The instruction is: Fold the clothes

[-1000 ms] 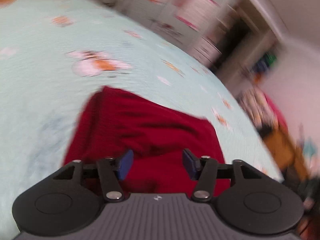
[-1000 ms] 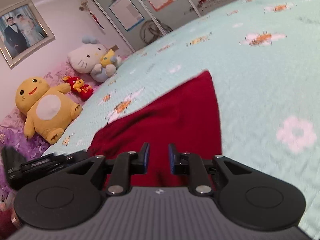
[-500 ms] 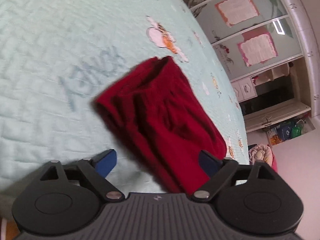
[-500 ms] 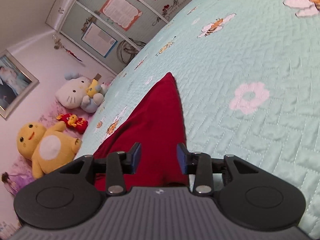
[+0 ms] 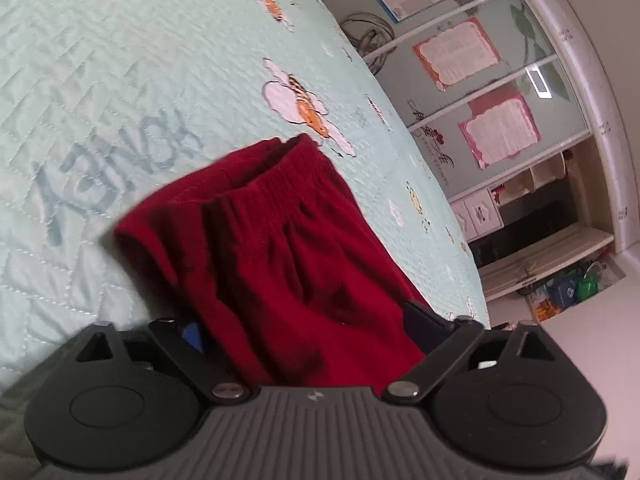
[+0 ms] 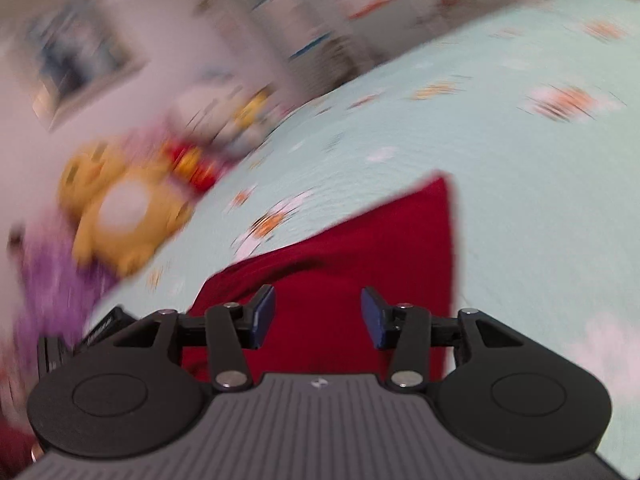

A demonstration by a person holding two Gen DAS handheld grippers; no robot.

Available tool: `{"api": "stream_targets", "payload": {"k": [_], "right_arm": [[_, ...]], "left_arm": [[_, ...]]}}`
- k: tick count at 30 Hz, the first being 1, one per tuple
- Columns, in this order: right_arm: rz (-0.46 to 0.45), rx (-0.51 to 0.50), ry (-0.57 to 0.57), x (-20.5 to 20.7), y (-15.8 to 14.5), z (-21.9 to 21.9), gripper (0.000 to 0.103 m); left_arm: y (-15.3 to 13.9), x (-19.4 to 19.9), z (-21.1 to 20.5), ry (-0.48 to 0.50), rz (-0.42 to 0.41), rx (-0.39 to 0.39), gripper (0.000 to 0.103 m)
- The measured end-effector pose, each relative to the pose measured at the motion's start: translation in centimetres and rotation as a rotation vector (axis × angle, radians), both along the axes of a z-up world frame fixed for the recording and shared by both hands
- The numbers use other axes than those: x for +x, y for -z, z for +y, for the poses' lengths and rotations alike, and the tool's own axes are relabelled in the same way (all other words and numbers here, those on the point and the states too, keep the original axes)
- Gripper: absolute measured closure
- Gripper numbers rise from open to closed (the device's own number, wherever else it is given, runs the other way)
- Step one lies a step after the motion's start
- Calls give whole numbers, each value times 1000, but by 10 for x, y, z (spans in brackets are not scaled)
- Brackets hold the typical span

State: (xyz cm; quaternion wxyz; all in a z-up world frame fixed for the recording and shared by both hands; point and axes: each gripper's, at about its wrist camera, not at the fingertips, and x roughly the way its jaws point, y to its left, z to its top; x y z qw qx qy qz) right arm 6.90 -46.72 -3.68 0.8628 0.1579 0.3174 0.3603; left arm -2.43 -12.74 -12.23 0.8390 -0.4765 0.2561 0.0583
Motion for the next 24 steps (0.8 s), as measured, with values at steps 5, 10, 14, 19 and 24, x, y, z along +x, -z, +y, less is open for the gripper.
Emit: {"api": "stream_targets", "payload": {"k": [5,10,14,19,24], "right_arm": [[-57,-196,-378,85,-17,68,35],[-60,-271,-533,127,-19,124,35],[-114,-425,-637,156,-18,164,35],[30,-483,-824,206,5,197,35],[207,-457,-962,251,36,214,33]], "left_arm": [[0,0,0,2,8,2,8],[-2,1,-2,8,16,12,3],[-2,-1,-5,3,7,21,3],[-2,2,0,-22,13,-33,0],[-1,0,-4,0,-13,0,0]]}}
